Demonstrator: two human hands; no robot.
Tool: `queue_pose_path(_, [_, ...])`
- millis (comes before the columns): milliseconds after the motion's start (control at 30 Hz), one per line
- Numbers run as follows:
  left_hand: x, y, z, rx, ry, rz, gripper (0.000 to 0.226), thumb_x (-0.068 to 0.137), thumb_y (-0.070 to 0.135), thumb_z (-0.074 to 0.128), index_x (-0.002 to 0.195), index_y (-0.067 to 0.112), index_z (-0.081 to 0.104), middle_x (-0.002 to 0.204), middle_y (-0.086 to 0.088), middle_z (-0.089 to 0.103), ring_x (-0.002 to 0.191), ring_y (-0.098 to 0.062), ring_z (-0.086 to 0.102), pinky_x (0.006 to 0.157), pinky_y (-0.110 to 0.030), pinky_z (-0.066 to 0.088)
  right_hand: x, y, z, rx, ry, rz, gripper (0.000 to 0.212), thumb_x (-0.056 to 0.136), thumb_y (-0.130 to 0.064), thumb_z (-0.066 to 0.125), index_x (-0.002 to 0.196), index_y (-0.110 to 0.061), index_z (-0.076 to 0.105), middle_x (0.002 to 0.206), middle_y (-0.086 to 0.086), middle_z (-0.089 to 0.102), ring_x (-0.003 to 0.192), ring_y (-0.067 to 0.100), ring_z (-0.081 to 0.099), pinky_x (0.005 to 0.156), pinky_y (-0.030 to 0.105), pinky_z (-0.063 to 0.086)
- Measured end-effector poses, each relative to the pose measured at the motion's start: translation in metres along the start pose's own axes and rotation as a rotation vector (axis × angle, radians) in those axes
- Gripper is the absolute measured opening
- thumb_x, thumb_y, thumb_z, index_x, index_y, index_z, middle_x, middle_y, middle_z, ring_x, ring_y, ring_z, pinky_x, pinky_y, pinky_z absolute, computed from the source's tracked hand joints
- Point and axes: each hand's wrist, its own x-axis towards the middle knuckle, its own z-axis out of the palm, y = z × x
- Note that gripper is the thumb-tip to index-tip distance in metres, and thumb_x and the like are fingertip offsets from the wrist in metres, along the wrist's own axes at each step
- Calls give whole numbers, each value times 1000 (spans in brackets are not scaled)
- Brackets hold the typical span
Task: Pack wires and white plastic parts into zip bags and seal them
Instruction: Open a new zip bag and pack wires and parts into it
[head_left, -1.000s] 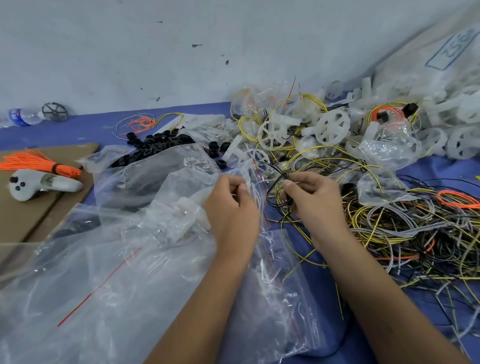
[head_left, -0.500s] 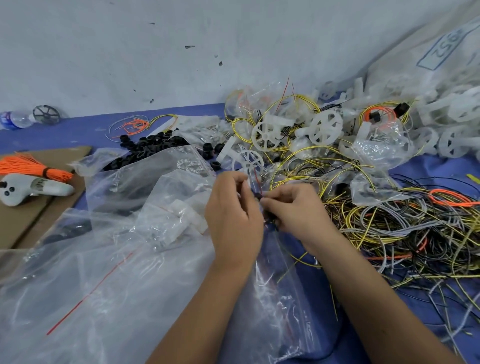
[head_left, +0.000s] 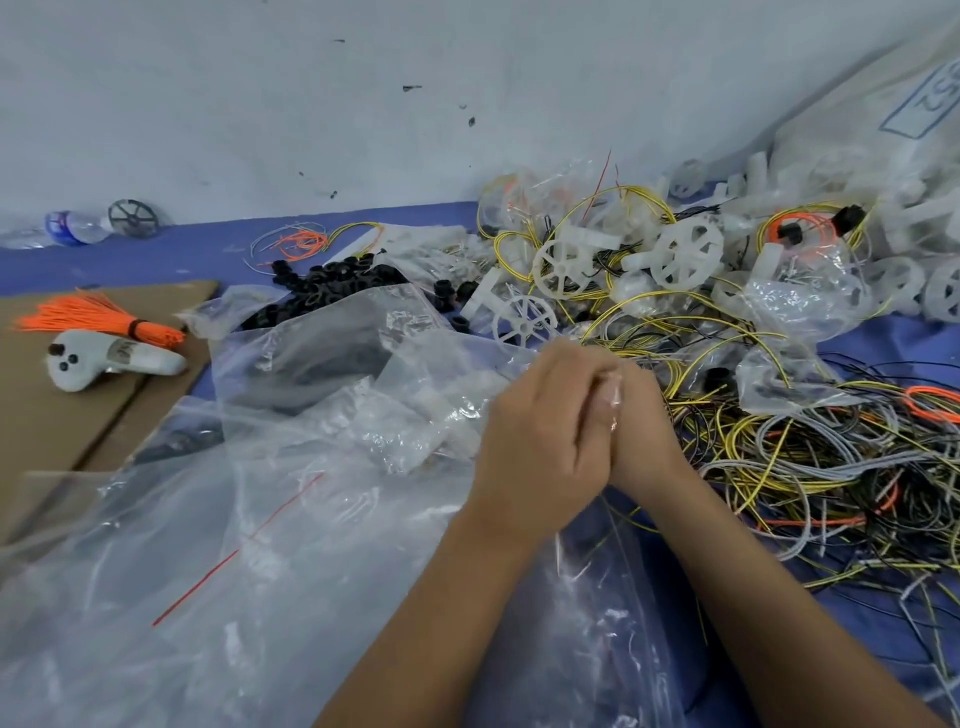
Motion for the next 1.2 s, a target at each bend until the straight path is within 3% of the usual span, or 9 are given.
queue_pose_path(133, [23,-40,-42,331,273,-237,8,94,15,59,94,10,64,87,0,62,80,-19,55,71,-29,45,6,3,0,-87,-139,22,32,91,-8,72,75,-34,62,74,-16,60,70,-10,61,73,18,45])
queue_pose_path(200, [27,-70,-66,456,138,-595,21,96,33,56,99,16,67,94,0,67,91,-28,61,81,-40,48,5,2,1,-21,-192,0,13,92,-8,72,92,-20,74,86,-13,69,81,-5,66,75,14,46])
queue_pose_path(300, [19,-97,-89,385,-278,-995,42,96,62,51,108,25,65,104,4,68,100,-23,64,86,-40,51,-1,2,4,61,-282,29,27,89,5,71,115,4,67,95,-9,70,86,-9,65,81,10,45])
queue_pose_path(500, [18,-95,-102,-178,-512,-1053,57,64,78,75,111,47,67,107,17,71,96,-7,71,67,-26,50,-3,4,5,129,-274,3,34,89,2,72,120,-12,70,93,-19,66,84,-10,66,73,10,49])
queue_pose_path(633, [10,-101,-108,-375,-757,-921,84,52,41,98,120,64,54,112,11,74,107,-11,71,82,-26,56,-1,3,3,49,-153,-80,35,90,-10,74,94,-44,66,87,-31,65,82,-11,63,71,6,46])
queue_pose_path(900, [8,-105,-106,-431,-635,-762,106,55,10,98,140,50,48,122,6,70,109,-15,70,83,-34,61,5,9,5,39,-101,-112,37,93,-21,73,129,-27,67,108,-12,68,98,4,67,81,19,52])
queue_pose_path(1000, [7,-108,-106,-327,-565,-716,110,53,7,96,139,55,48,118,22,65,107,10,62,81,-17,56,2,6,3,80,-85,-168,51,88,-20,78,137,-28,62,116,-18,69,106,0,66,86,12,50])
queue_pose_path(1067, [8,-110,-108,-335,-508,-722,103,57,1,92,137,52,52,121,11,67,106,3,65,80,-18,55,-1,1,1,125,-85,-187,52,86,-26,80,135,-32,63,118,-21,69,111,0,66,88,12,50])
queue_pose_path(1200, [19,-99,-94,-344,85,-728,57,65,0,60,114,29,66,112,0,62,97,-10,55,75,-26,47,-2,-6,2,55,-99,-46,26,86,-51,69,110,-42,71,95,-6,76,87,15,74,75,37,61])
